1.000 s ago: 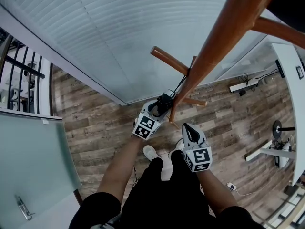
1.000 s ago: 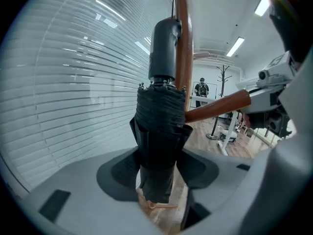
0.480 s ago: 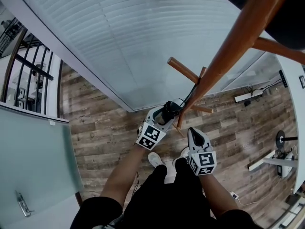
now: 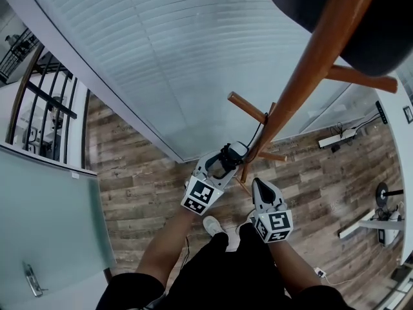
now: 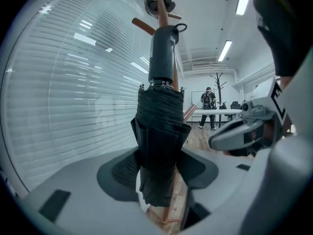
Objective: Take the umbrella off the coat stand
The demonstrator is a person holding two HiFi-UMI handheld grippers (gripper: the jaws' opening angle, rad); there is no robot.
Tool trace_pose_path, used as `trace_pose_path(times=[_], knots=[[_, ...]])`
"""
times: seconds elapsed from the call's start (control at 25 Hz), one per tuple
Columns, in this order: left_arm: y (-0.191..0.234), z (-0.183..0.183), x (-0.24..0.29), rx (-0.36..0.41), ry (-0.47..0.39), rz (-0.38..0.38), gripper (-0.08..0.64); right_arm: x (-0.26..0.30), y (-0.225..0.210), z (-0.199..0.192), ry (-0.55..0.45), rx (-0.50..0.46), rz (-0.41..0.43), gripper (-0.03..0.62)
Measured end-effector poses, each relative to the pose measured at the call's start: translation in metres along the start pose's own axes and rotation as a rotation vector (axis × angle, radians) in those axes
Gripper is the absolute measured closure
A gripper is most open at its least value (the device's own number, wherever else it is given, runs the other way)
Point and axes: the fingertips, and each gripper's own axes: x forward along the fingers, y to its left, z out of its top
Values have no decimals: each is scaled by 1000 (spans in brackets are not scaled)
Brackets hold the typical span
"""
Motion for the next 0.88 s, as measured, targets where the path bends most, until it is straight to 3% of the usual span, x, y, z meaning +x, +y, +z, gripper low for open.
trace_pose_path(times=[0.36,0.68,0.88], knots=[[17,60,-13,32,-95,45,319,-5,-14,20,-53,37,-27,586],[59,90,-32,-59,-146,94,319,-2,-15,40,-85,32,-27,586],[80,108,-45,-60,-158,135,319,1,-10,44,-87,35,-6,586]])
